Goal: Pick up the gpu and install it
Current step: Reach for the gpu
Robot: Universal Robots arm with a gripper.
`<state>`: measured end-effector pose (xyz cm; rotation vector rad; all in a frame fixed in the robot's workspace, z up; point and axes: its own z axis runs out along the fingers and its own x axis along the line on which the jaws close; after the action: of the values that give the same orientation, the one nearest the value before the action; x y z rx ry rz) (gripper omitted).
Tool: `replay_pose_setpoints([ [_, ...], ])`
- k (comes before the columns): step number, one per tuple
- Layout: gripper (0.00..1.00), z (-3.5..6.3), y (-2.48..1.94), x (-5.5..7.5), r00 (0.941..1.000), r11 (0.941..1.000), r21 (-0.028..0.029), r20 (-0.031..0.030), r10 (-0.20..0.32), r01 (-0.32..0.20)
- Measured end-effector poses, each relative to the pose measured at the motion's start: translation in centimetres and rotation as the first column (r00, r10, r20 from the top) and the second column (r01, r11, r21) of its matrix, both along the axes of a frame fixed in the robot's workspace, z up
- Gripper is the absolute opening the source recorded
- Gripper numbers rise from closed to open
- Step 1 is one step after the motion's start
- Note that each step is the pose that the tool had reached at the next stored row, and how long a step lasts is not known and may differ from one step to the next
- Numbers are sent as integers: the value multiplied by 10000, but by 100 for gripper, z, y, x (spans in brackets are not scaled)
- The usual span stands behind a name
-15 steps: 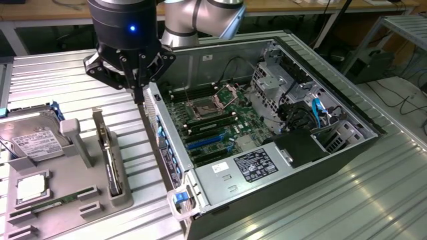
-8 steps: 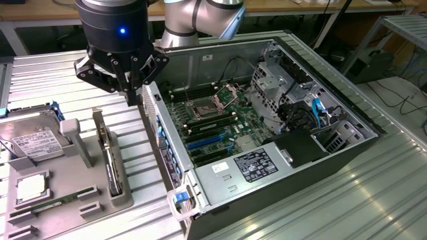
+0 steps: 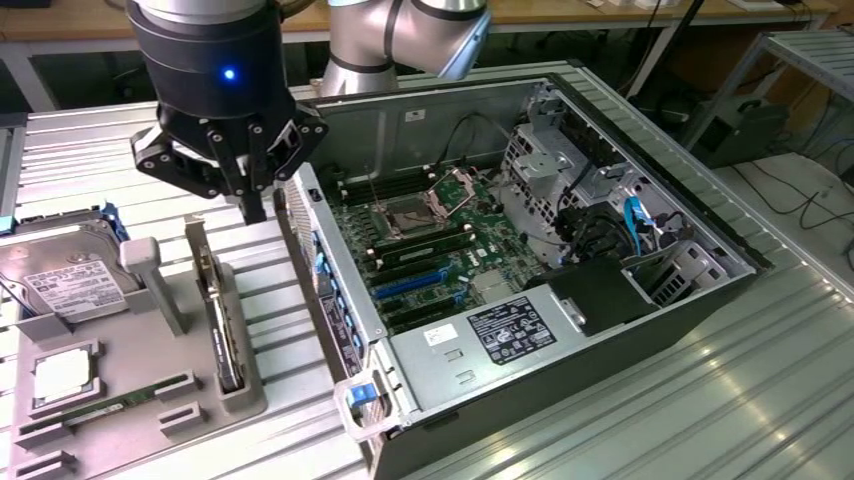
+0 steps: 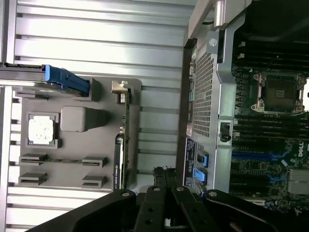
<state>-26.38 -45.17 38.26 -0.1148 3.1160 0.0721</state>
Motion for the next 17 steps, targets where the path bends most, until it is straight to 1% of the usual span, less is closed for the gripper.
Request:
replay_pose_setpoints([
  [6,11,-8,-46,-86,9999,9999,1,2,155,-155],
  [17,11,-21,-158,-233,9992,9992,0,0,405,-405],
])
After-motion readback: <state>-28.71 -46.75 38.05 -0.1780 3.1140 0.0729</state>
